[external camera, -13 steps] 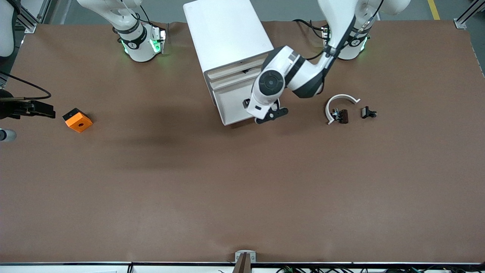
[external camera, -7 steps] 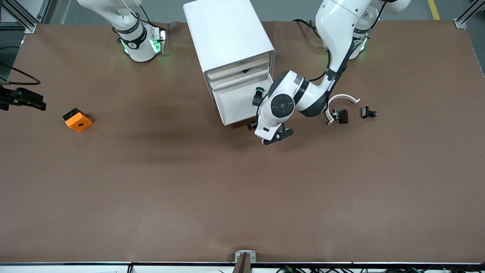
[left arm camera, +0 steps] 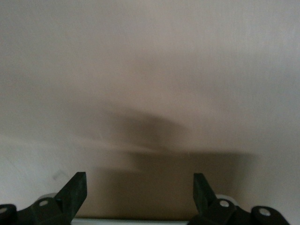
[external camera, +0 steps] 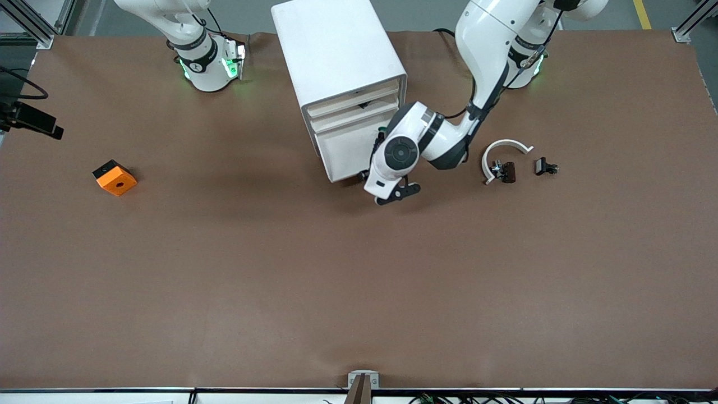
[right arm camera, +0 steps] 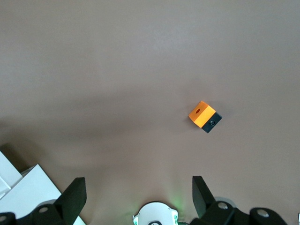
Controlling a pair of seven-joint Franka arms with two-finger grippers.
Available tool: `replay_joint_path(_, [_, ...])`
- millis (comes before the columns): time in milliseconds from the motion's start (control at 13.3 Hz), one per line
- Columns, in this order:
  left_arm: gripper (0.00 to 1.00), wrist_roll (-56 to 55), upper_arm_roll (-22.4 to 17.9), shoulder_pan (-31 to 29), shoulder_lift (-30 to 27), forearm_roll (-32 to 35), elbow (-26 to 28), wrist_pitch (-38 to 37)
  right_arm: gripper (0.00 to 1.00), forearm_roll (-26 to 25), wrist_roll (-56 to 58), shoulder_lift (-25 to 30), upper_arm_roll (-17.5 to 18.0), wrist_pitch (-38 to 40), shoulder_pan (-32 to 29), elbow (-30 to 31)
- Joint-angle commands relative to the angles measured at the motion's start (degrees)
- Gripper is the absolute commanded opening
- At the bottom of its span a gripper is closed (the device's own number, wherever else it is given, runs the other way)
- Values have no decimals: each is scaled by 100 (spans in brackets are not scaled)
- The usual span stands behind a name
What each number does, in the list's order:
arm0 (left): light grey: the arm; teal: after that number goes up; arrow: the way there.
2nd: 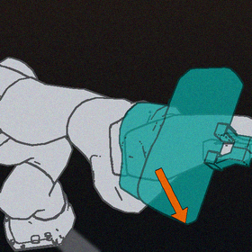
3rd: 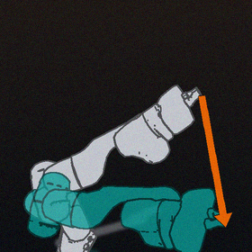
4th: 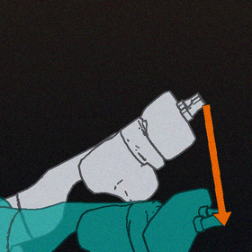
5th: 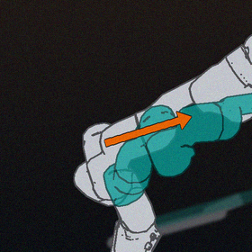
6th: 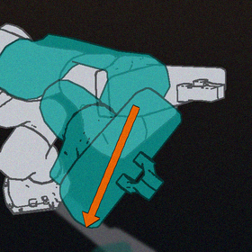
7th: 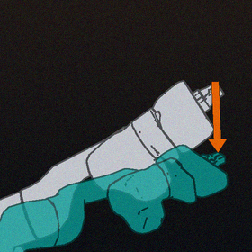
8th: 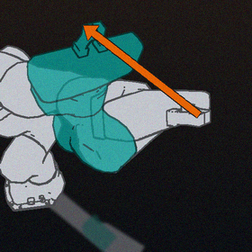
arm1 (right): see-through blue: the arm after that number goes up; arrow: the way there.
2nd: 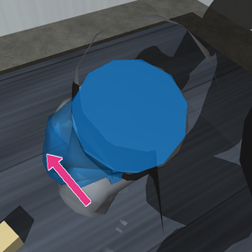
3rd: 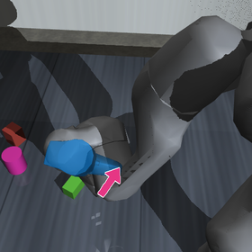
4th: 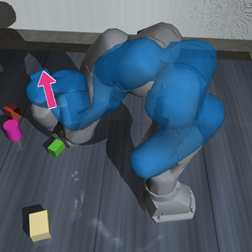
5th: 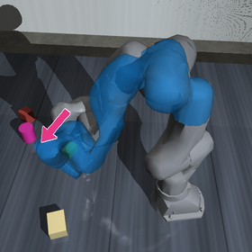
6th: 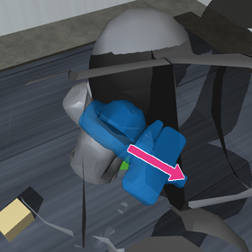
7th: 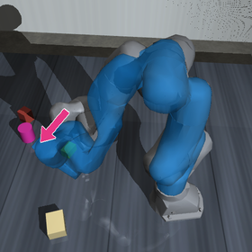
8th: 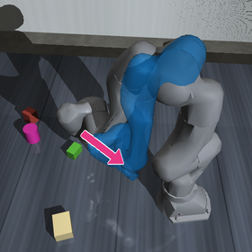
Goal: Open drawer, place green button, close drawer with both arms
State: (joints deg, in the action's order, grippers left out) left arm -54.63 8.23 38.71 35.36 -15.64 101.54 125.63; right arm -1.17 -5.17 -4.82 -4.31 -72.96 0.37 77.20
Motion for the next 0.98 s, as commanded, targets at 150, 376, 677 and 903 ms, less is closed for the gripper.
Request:
replay_joint_path(150, [100,-495,565,14,-170,44,297,-47,100,99,-142,569,88,-368,-63,813])
replay_joint_path(376, [100,-768,794,23,-231,44,366,-65,100,143,-133,841,88,-517,-63,1173])
replay_joint_path(677, [100,-804,707,-204,-415,53,350,-65,100,143,-133,1465,88,-931,-63,1982])
replay_joint_path(903, [100,-752,680,-1046,-976,245,323,-108,100,143,-133,1545,97,-922,-63,2045])
